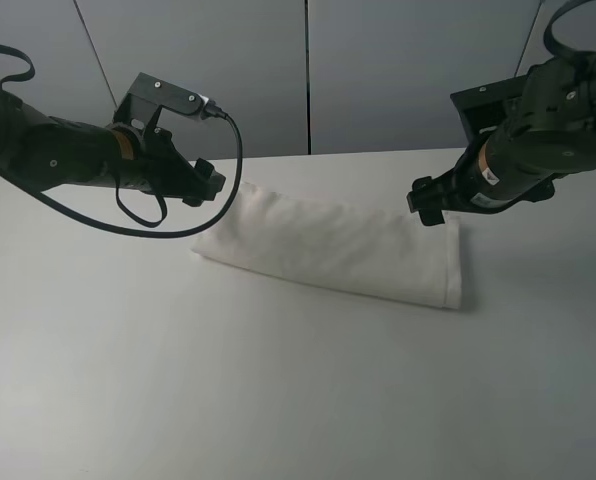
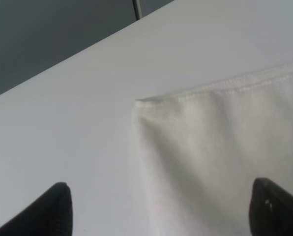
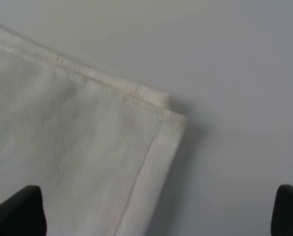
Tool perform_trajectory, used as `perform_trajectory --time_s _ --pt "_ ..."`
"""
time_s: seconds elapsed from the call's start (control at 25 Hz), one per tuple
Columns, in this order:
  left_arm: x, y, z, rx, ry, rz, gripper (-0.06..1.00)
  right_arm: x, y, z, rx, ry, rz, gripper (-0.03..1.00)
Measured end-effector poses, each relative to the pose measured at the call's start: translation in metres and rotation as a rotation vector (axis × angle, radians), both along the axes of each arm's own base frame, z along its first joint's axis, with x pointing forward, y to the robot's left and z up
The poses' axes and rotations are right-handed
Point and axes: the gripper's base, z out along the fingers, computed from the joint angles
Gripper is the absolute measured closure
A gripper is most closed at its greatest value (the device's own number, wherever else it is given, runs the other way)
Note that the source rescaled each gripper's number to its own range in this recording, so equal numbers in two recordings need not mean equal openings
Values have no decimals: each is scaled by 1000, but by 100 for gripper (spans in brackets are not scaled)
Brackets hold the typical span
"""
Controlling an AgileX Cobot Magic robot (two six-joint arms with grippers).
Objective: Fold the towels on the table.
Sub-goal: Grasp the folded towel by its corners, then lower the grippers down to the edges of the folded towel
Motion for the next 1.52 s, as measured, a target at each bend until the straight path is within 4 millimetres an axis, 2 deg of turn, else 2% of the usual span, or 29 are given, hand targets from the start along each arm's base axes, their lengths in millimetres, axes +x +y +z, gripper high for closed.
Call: perform_trajectory --time_s 0.24,0.36,0.6,0.68,0.76,0.96,1.28,1.52 --pt "3 2 3 26 82 54 2 -1 -1 0 1 10 -25 -3" --pt "11 3 14 64 160 99 2 2 0 4 69 39 -78 -3" --pt "29 7 45 41 239 192 2 11 -11 14 194 166 -170 -3" --pt "33 9 48 23 287 225 2 13 -14 17 226 197 -167 -3" --pt "40 9 44 2 373 265 2 14 -14 17 240 234 -163 -3" --pt "58 5 12 42 586 304 2 17 -14 11 195 345 -162 -3" --pt "79 -2 -9 81 656 290 2 22 -11 -12 163 463 -182 -3" --pt "90 -5 -24 111 685 275 2 25 -10 -13 162 464 -178 -3"
